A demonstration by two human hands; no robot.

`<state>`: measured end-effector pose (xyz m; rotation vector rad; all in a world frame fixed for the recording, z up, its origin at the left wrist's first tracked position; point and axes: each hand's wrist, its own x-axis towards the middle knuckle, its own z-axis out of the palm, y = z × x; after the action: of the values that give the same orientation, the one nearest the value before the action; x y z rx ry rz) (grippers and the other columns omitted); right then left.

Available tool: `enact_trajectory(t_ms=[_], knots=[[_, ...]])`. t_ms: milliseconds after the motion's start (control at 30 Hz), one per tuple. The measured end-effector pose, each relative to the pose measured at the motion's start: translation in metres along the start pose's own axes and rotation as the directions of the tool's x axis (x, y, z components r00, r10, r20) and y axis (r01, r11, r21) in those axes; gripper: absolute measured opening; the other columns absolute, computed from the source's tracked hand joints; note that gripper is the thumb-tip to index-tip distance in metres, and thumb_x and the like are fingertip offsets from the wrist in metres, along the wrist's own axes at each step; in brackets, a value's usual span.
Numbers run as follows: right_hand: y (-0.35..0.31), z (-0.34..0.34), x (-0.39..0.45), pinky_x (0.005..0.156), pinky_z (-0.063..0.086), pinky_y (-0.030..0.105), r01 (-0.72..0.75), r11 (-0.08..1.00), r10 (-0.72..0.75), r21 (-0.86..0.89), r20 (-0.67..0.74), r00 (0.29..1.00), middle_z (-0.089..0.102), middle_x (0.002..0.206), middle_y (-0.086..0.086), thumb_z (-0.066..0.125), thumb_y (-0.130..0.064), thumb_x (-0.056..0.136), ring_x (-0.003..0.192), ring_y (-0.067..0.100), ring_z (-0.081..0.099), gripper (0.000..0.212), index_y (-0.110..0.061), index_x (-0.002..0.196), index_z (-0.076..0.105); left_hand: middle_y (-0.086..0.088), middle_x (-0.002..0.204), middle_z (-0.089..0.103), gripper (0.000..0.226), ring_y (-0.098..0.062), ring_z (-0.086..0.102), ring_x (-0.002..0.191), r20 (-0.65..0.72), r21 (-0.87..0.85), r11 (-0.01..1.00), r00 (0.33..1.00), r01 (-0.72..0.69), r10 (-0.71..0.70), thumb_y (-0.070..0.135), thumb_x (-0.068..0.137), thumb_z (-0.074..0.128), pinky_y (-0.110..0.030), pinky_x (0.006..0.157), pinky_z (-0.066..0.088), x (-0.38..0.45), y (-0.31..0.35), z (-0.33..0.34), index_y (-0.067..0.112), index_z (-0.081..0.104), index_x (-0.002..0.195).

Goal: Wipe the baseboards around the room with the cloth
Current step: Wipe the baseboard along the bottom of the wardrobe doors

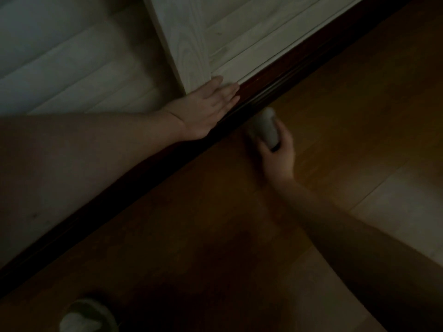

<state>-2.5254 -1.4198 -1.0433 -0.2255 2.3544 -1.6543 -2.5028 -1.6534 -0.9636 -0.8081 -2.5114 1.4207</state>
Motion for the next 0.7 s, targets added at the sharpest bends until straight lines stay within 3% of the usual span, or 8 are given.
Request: enact_trajectory(t_ms=[133,267,433,600,700], knots=[[-0.017,-0.035,0.065,0.109,0.044,0.041,-0.037,0.999,0.04,0.021,-0.166,0.985,0.041,0.147,-0.004,0.066,-0.02,0.089,0.133,0.014,0.043,0.064,-0.028,0.146,0.04,-0.023,0.157,0.028,0.066,-0.031,0.028,0.147,0.002,-0.003,1.0,1.0,0.003,-0.003,0.04,0.102,0.02,-0.052,0.117,0.003,0.001,0.0,0.002,-0.003,0.02,0.153],[-0.033,-0.036,0.104,0.111,0.042,0.036,-0.008,0.999,0.001,-0.045,-0.144,0.99,0.042,0.146,-0.002,0.066,-0.018,0.089,0.133,0.015,0.043,0.065,-0.026,0.148,0.04,-0.025,0.157,0.026,0.067,-0.033,0.027,0.147,0.023,0.008,1.0,1.0,0.001,-0.001,0.039,0.101,0.019,-0.051,0.117,0.006,0.0,-0.002,-0.001,-0.004,0.02,0.152],[-0.03,-0.013,0.084,0.113,0.037,0.028,-0.002,1.0,-0.002,-0.029,-0.145,0.989,0.045,0.145,-0.002,0.066,-0.019,0.089,0.131,0.011,0.043,0.064,-0.023,0.148,0.041,-0.027,0.155,0.03,0.066,-0.033,0.031,0.145,-0.013,0.004,1.0,1.0,-0.001,0.001,0.038,0.101,0.021,-0.052,0.116,0.011,0.001,-0.002,0.002,-0.005,0.024,0.151],[-0.026,0.024,0.021,0.104,0.029,0.003,0.072,0.997,-0.072,0.017,-0.029,0.997,0.046,0.143,-0.003,0.07,-0.01,0.088,0.127,-0.001,0.038,0.065,-0.022,0.146,0.044,-0.026,0.155,0.031,0.065,-0.032,0.03,0.146,-0.012,0.004,1.0,1.0,-0.01,0.01,0.036,0.101,0.021,-0.052,0.116,0.012,0.001,-0.003,-0.004,-0.004,0.026,0.151],[-0.025,0.05,-0.024,0.109,0.034,0.012,0.125,0.991,-0.13,0.054,0.111,0.985,0.048,0.142,0.001,0.072,-0.005,0.085,0.128,0.0,0.041,0.066,-0.02,0.144,0.046,-0.024,0.156,0.031,0.063,-0.03,0.027,0.148,0.02,0.033,0.999,0.999,-0.035,0.034,0.033,0.101,0.017,-0.05,0.115,0.013,0.0,-0.003,-0.01,-0.002,0.026,0.152]])
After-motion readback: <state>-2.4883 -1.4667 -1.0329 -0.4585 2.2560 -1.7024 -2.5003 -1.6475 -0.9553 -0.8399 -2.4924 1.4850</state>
